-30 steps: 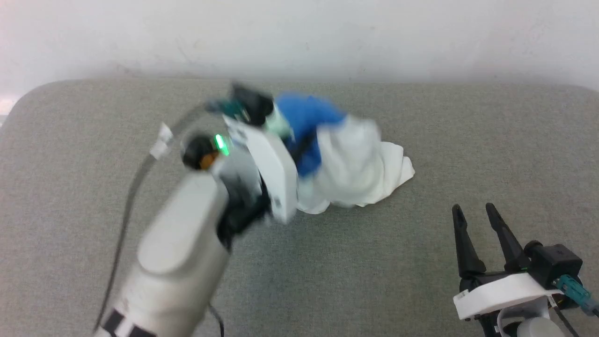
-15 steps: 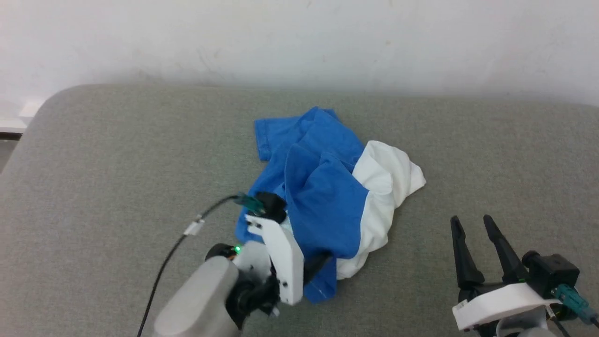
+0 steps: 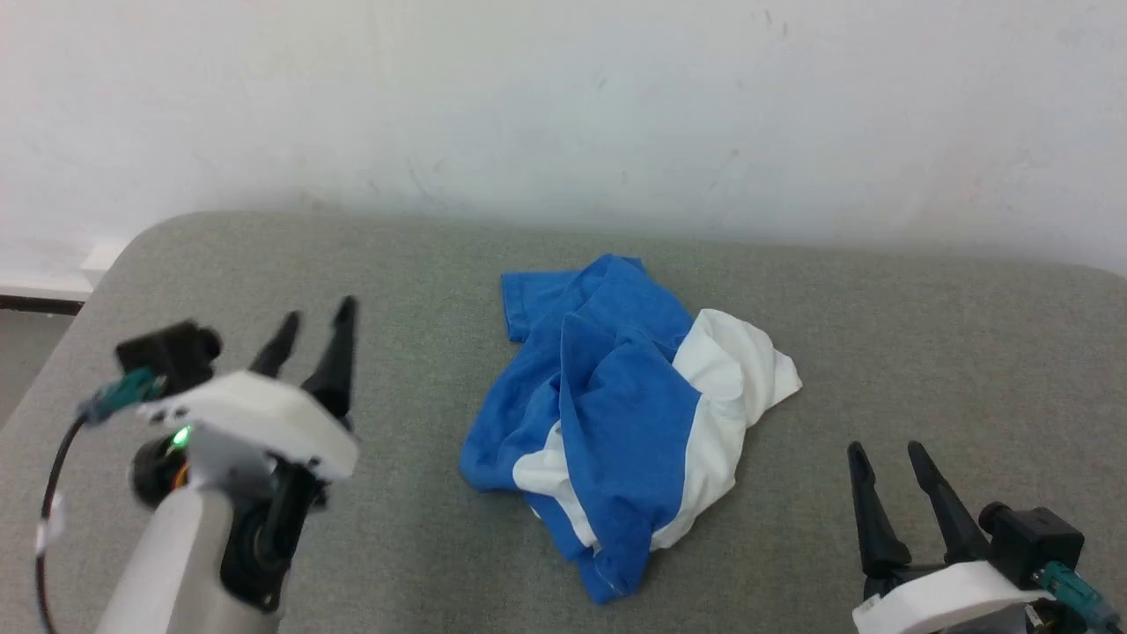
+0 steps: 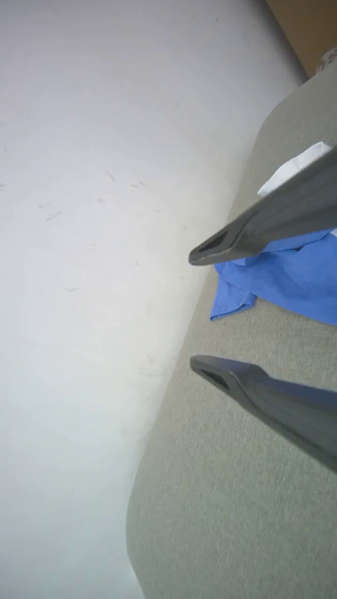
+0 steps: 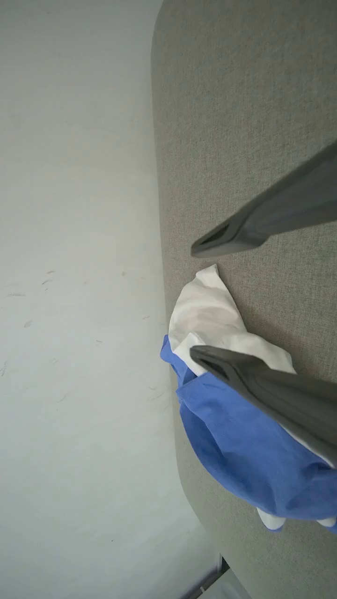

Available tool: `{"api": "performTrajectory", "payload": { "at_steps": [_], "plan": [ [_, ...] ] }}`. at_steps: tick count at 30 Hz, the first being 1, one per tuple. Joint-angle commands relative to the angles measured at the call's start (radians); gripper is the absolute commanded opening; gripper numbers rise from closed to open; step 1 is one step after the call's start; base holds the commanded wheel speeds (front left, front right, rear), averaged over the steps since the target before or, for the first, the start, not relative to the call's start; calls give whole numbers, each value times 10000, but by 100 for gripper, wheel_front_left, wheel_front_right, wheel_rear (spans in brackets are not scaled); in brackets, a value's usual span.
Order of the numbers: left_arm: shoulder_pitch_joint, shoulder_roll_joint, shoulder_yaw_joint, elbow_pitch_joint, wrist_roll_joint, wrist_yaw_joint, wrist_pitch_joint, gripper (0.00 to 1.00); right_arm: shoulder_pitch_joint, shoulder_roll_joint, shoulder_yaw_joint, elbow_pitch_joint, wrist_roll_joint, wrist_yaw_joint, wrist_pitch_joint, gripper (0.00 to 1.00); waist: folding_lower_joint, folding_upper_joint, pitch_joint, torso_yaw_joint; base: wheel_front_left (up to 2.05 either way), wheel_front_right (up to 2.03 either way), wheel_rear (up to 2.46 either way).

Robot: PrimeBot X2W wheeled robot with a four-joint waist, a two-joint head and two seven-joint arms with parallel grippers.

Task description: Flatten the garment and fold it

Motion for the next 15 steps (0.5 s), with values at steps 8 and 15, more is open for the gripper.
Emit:
{"api": "performTrajectory", "payload": {
  "at_steps": [8, 15],
  "plan": [
    [2148, 86, 79, -19, 2216, 648, -3714, 100, 201, 13, -250, 701, 281, -9, -47, 100, 2, 0, -276, 101, 0, 0, 0],
    [2494, -275, -191, 178, 3505, 694, -4223, 100, -416, 13, -128, 1279, 413, -9, 1060, 100, 2, 0, -125, 303, 0, 0, 0]
  ]
}}
